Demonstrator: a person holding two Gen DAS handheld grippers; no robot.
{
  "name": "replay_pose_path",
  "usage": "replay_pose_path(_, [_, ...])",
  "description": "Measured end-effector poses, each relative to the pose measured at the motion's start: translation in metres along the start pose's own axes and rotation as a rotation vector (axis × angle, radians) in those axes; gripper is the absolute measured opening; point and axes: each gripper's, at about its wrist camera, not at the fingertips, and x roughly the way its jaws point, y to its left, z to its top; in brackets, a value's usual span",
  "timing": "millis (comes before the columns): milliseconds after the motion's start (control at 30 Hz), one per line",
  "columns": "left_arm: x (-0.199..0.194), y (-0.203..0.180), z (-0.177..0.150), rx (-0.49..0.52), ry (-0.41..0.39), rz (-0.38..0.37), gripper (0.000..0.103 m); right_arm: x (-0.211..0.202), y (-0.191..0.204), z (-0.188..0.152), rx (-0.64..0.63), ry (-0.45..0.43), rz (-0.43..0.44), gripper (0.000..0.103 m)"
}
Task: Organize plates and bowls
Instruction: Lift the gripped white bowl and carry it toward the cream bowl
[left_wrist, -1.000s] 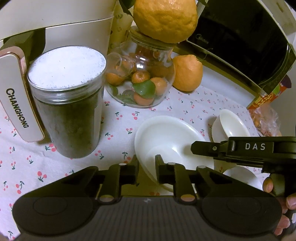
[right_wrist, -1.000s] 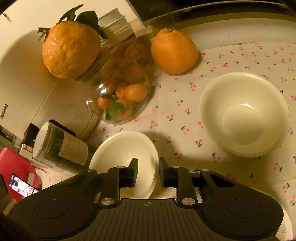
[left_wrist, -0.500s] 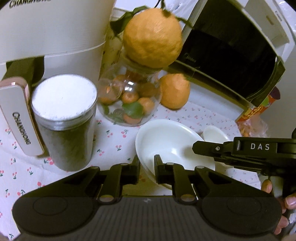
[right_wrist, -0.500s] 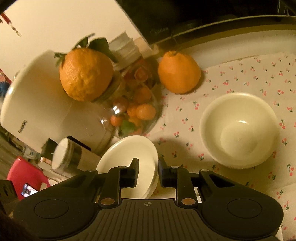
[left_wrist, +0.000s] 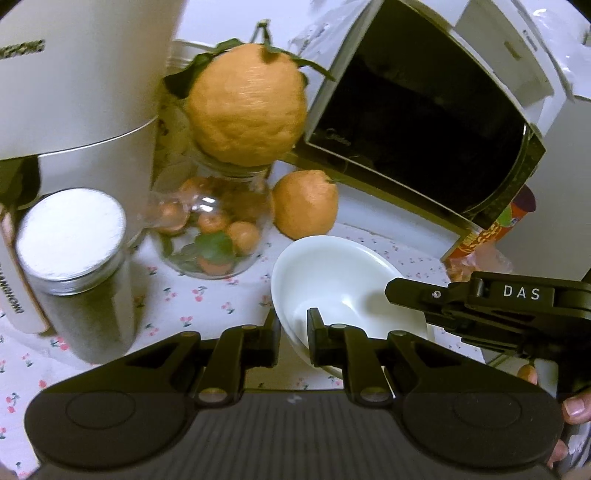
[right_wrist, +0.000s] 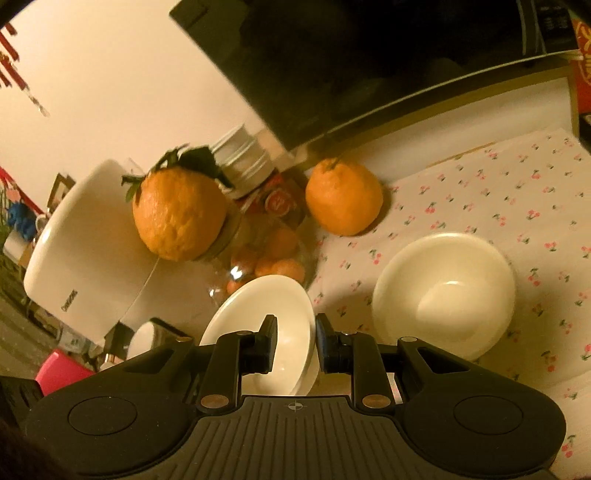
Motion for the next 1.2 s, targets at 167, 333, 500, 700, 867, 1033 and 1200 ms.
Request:
replay_pose_path(167, [0.009, -0.014, 0.0, 0.0, -0.005, -0.011, 0.013, -0.011, -0.011, 0.006, 0.019, -0.037, -0.009, 0.022])
replay_pose_path(333, [0.017, -0.031, -0.001, 0.016, -0.015, -0.014, 0.013, -0.018, -0.025, 0.01, 0.04, -0.06, -0.032, 0.022])
replay_pose_path(500, [0.027, -0.048, -0.003, 0.046, -0.023, -0.007, 0.013, -0.024, -0.038, 0.015, 0.07, -0.084, -0.056, 0.022])
replay_pose_path(700, [0.037, -0.064, -0.005, 0.077, -0.026, 0.002, 0.013, -0.029, -0.054, 0.02, 0.107, -0.104, -0.079, 0.022])
replay_pose_path(867, [0.047, -0.072, -0.009, 0.094, -0.016, 0.001, 0.013, -0.032, -0.064, 0.022, 0.113, -0.11, -0.1, 0.022])
replay_pose_path(1033, [0.057, -0.081, -0.012, 0.12, -0.015, 0.007, 0.013, -0.033, -0.069, 0.023, 0.091, -0.127, -0.132, 0.023])
replay_pose_path(1200, [0.066, -0.085, -0.014, 0.135, -0.015, 0.024, 0.013, -0.027, -0.076, 0.019, 0.097, -0.12, -0.166, 0.023])
